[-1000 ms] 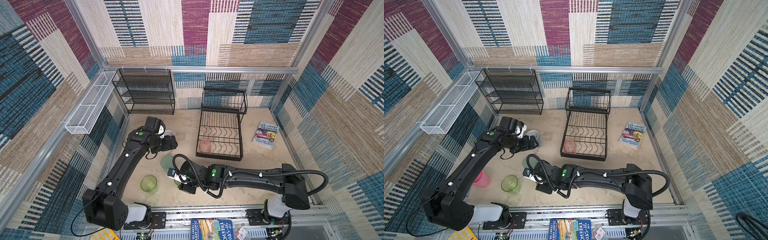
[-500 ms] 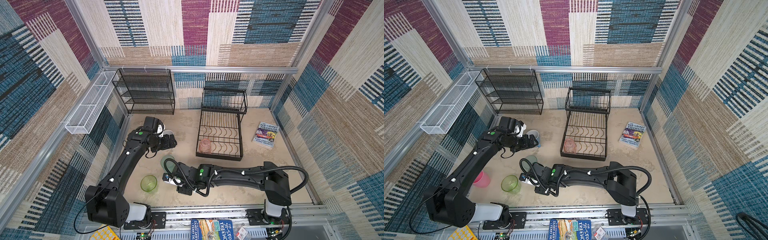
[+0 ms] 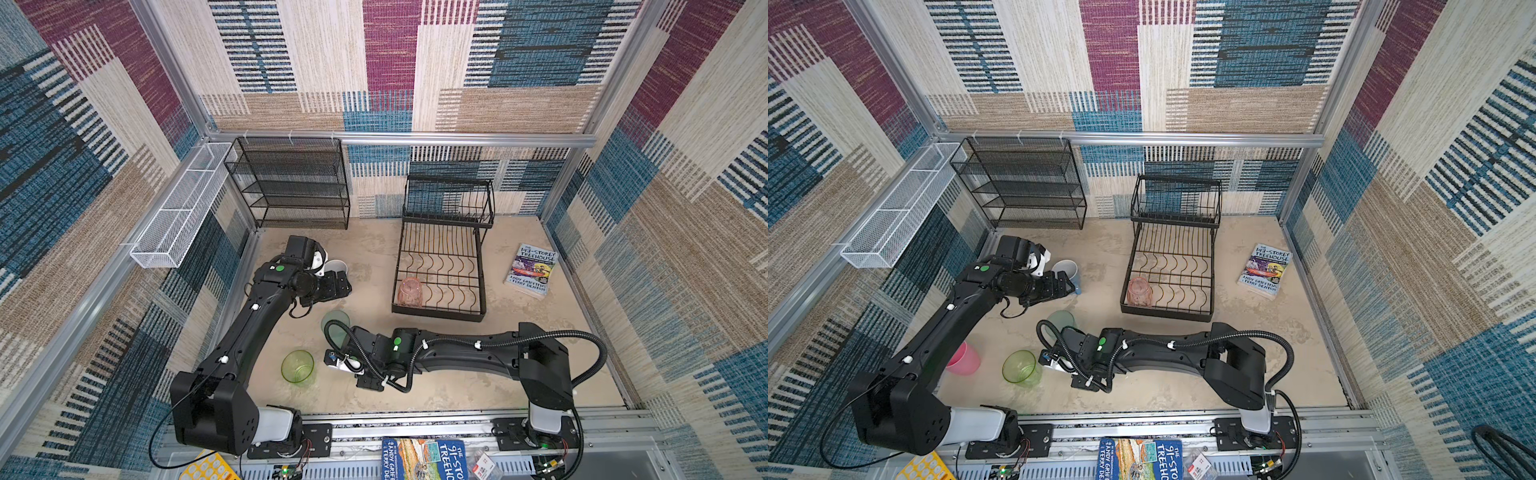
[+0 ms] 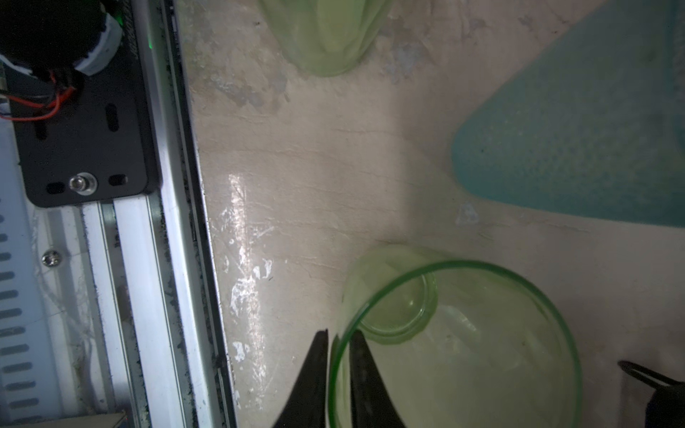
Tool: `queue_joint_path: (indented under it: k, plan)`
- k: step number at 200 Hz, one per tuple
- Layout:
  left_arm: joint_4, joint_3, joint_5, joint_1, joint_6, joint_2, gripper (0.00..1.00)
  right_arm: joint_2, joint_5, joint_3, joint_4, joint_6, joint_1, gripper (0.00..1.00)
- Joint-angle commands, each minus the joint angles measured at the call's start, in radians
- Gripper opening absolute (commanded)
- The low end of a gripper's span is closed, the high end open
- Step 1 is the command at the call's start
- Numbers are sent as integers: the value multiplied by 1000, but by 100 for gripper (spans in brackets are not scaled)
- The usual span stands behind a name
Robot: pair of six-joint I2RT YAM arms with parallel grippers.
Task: Load cups into a dish rack
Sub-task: Pick up the cup from the bottom-center of the table.
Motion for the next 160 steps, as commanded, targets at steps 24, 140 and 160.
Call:
queue_joint_path:
  k: [24, 140, 160]
  plan:
    - [27, -7, 16, 5, 33, -16, 91, -7, 6, 9, -20, -11, 2, 2]
    - [48, 19, 90, 5, -71, -62, 91, -466, 84, -227, 145, 103, -16, 0]
    - [68, 22, 132, 3, -118, -85, 91, -594, 67, -295, 196, 152, -56, 0]
